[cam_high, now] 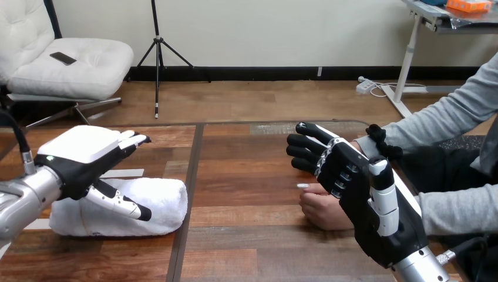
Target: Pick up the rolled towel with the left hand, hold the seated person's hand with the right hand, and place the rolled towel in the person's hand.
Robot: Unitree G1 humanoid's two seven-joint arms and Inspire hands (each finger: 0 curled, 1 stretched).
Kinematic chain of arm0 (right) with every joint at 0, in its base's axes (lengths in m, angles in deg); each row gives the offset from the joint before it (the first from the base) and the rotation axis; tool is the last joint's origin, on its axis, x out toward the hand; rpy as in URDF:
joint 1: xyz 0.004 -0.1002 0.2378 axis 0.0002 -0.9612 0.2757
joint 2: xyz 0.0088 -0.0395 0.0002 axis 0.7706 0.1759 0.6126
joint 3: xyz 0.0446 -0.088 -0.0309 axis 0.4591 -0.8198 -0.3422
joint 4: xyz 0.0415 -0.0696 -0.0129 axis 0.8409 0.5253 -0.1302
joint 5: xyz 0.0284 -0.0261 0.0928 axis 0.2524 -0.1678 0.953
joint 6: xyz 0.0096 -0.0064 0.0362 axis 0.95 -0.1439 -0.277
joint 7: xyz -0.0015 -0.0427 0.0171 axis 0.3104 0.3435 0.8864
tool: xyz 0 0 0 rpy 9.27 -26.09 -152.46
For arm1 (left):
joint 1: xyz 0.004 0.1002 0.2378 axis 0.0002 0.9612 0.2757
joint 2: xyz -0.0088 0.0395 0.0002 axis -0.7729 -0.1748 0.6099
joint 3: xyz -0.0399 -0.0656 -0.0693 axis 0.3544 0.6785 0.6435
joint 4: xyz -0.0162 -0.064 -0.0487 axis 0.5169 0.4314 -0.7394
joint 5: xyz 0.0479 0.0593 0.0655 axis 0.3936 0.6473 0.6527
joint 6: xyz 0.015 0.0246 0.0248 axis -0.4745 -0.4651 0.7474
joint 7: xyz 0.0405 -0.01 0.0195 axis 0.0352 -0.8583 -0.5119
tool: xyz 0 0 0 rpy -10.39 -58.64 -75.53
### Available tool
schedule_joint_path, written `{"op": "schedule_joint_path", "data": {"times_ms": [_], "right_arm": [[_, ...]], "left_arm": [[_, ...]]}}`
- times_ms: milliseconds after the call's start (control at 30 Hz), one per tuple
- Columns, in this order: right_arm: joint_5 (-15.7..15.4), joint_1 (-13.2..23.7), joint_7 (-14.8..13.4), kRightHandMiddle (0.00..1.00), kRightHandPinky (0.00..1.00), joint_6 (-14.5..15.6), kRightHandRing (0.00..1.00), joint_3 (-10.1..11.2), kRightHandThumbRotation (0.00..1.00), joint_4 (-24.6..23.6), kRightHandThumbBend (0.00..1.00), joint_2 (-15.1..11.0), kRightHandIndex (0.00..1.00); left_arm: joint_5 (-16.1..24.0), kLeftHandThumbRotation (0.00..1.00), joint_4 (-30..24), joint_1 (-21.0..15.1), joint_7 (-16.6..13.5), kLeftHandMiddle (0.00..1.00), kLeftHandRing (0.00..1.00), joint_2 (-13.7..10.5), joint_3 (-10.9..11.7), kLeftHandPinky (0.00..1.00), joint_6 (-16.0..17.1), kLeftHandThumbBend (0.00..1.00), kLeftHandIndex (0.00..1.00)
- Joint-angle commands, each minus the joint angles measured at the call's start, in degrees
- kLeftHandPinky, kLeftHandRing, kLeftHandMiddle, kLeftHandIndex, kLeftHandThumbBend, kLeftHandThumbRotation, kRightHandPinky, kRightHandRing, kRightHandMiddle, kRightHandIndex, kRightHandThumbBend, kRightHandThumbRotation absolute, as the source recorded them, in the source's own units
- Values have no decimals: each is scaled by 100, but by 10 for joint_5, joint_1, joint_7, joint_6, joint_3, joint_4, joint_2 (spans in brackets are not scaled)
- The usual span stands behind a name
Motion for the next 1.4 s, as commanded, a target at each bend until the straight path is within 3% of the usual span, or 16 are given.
{"op": "schedule_joint_path", "data": {"times_ms": [0,400,1367], "right_arm": [[5,24,-5,85,87,-7,86,7,100,-31,92,-2,86],[4,20,-6,85,86,-11,86,8,100,-31,94,-3,85],[10,18,-4,85,85,-6,86,7,100,-40,94,-4,86]], "left_arm": [[8,64,4,-55,13,100,99,-17,-16,95,-9,100,99],[-20,59,7,-67,76,100,100,-13,-20,98,-30,100,100],[-37,60,38,-83,96,100,100,4,-33,99,-36,100,100]]}}
